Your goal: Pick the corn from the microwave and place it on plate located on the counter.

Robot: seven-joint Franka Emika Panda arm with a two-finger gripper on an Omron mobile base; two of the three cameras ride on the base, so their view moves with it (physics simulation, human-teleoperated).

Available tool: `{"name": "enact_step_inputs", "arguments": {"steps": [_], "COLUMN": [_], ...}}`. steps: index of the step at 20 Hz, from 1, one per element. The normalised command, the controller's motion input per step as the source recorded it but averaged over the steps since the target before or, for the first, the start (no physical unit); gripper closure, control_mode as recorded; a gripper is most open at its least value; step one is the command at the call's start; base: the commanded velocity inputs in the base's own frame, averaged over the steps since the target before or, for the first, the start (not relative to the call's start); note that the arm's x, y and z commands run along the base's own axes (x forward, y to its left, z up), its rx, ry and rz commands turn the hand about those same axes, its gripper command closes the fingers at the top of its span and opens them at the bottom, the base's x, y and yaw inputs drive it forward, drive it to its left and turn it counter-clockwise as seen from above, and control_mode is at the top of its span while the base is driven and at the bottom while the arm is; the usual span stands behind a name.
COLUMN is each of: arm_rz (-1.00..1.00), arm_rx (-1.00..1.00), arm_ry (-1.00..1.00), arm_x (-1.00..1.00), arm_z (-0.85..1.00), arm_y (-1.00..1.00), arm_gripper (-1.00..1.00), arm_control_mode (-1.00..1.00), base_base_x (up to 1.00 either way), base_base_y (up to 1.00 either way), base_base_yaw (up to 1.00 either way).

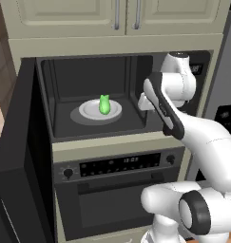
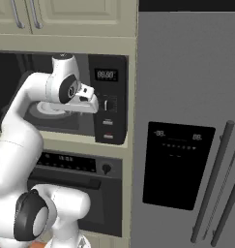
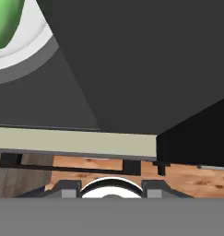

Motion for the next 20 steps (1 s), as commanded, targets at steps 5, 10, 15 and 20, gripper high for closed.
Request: {"name": "enact_step_inputs", "arguments": {"steps": [5, 10, 15, 20], "arm_rz": [0.00, 0.00, 0.00, 0.00], "arm_rx": [0.00, 0.00, 0.00, 0.00], "arm_ry": [-0.04, -0.15, -0.13, -0.09], "arm_x": [-0.27, -0.17, 0.00, 0.01], "arm_z": [0.00, 0.00, 0.00, 0.00], "arm_y": [0.17, 0.77, 0.73, 0.60], "arm_gripper": [-1.00, -1.00, -1.00, -1.00], "arm_control_mode": [-1.00, -1.00, -1.00, -1.00], "base_base_x": [0.00, 0.00, 0.00, 0.00], "base_base_y": [0.00, 0.00, 0.00, 0.00], "base_base_yaw": [0.00, 0.00, 0.00, 0.00]}}
